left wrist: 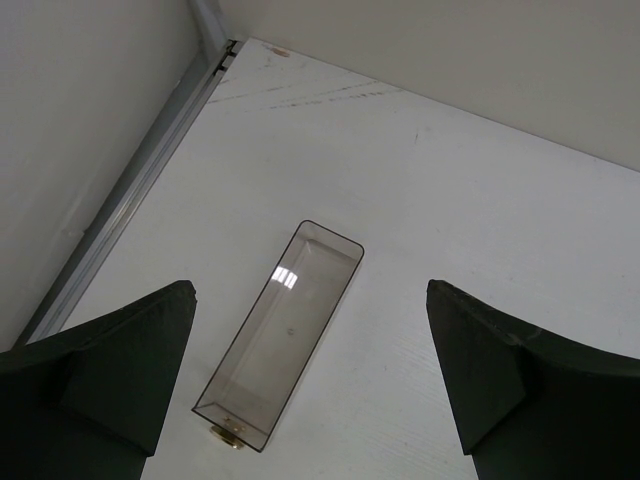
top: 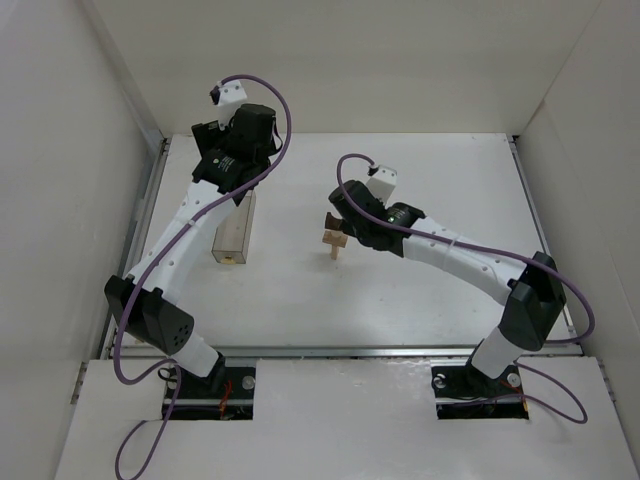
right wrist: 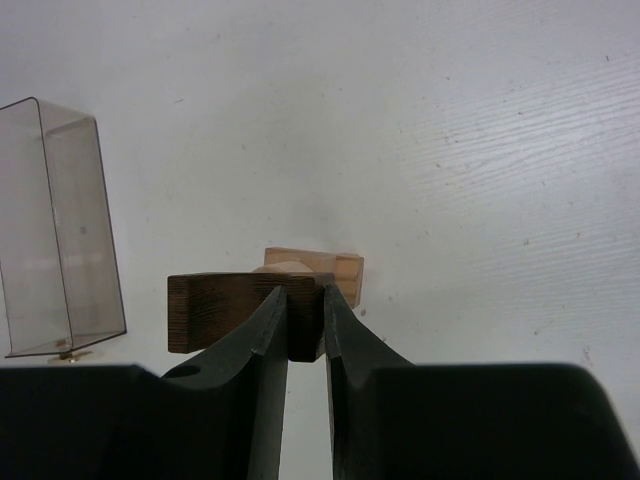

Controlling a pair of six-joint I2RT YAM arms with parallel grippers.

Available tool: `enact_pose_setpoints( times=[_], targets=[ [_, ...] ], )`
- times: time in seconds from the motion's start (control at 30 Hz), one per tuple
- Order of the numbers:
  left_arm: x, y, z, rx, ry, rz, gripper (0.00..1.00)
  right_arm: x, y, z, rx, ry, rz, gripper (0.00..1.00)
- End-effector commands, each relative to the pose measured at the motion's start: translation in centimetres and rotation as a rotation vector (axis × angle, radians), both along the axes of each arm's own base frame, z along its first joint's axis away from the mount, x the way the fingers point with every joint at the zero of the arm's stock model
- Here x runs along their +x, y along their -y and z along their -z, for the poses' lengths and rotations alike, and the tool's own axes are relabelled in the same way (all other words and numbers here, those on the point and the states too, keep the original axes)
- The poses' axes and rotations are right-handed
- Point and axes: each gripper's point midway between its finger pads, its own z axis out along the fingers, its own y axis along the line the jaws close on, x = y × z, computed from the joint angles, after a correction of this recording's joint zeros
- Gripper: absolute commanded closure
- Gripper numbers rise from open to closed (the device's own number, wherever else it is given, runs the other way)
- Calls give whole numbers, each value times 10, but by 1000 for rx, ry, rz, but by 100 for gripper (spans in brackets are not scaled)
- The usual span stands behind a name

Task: Build the wood block tower

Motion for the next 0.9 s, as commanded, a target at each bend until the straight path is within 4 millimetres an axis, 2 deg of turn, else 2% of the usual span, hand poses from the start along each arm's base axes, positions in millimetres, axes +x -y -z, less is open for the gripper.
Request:
enact_pose_setpoints(
  times=[0.0,0.1,0.27,0.33,0.37,0.4,0.63,0.87],
  targets=[
    [-6,-1,-20,-20,58,5,0,6,-7,-19,24,43,2,100],
    [-6,-1,-20,-20,58,5,0,7,-8,-23,24,49,-3,100],
    [-6,-1,-20,-20,58,5,0,6,-7,-17,10,37,-3,100],
    [-6,-1,-20,-20,58,5,0,6,-9,-13,0,27,-15,96],
    [-6,-1,-20,-20,58,5,0,6,-9,-13,0,27,-15,87],
    [-5,0,-21,-20,60,16,0,7,-10,-17,7,33,-15,84],
    [-5,2,-17,-20,50,24,0,6,-9,-11,-7,21,-15,76],
    [-5,2,-17,-20,50,24,0,6,-9,-11,-7,21,-15,73]
  ],
)
